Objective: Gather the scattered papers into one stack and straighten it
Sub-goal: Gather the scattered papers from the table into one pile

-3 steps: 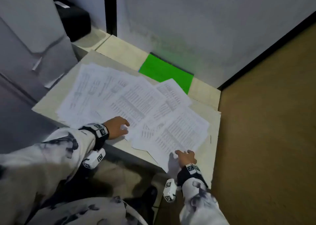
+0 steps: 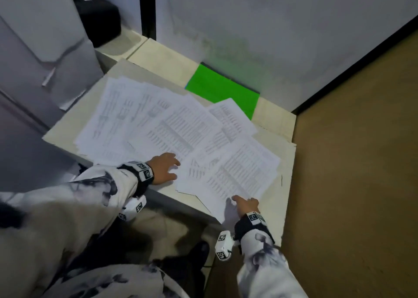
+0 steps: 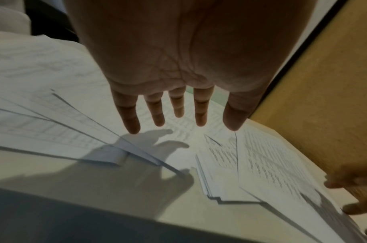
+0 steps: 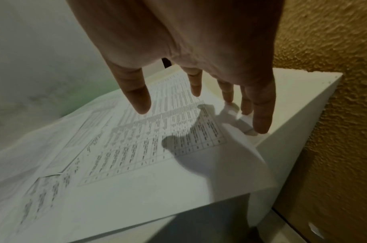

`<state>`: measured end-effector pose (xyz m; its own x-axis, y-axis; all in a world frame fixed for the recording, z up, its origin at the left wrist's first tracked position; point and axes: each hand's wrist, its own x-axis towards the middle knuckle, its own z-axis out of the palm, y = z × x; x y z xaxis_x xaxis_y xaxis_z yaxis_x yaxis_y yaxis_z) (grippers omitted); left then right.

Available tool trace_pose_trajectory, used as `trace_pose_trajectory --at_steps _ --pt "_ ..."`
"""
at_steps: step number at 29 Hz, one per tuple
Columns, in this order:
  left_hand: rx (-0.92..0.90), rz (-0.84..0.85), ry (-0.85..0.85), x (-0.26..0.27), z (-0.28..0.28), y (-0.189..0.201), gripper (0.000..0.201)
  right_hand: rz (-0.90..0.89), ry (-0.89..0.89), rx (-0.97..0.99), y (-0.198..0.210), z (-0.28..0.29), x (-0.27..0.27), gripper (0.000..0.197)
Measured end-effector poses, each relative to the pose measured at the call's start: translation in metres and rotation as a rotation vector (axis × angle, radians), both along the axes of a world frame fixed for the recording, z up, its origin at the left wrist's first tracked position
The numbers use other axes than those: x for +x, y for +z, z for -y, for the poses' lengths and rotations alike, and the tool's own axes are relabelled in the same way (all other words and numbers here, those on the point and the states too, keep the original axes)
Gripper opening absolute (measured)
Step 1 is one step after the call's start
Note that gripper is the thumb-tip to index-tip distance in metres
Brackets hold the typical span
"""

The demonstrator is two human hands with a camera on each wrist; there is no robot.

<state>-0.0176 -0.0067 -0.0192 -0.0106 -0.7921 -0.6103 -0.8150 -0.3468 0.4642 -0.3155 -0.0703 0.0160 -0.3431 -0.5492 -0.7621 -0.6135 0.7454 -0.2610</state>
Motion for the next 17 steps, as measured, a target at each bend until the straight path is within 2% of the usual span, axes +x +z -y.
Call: trace_pose_trajectory --at_steps 3,6,11,15,17 --pt "0.047 0.073 -0.113 -0.02 0.006 -0.011 0.065 -0.05 -0.029 0.025 -0.009 0.004 0.0 0.093" --pt "0.048 0.157 -0.186 -0.04 0.012 -0.012 0.071 -0.097 -0.035 0.024 -0.015 0.012 -0.005 0.086" --pt "-0.041 0.27 -0.332 -0.073 0.013 -0.021 0.078 -0.018 -0.147 -0.022 -0.034 0.023 -0.016 0.096" --pt "-0.01 0.199 -0.238 -0.104 0.013 -0.026 0.083 0.064 -0.207 -0.037 -0.04 0.024 -0.014 0.094" --pt "-0.038 0.129 -0.119 -0.116 0.014 -0.026 0.087 0.086 -0.177 -0.073 -0.039 0.018 -0.011 0.078"
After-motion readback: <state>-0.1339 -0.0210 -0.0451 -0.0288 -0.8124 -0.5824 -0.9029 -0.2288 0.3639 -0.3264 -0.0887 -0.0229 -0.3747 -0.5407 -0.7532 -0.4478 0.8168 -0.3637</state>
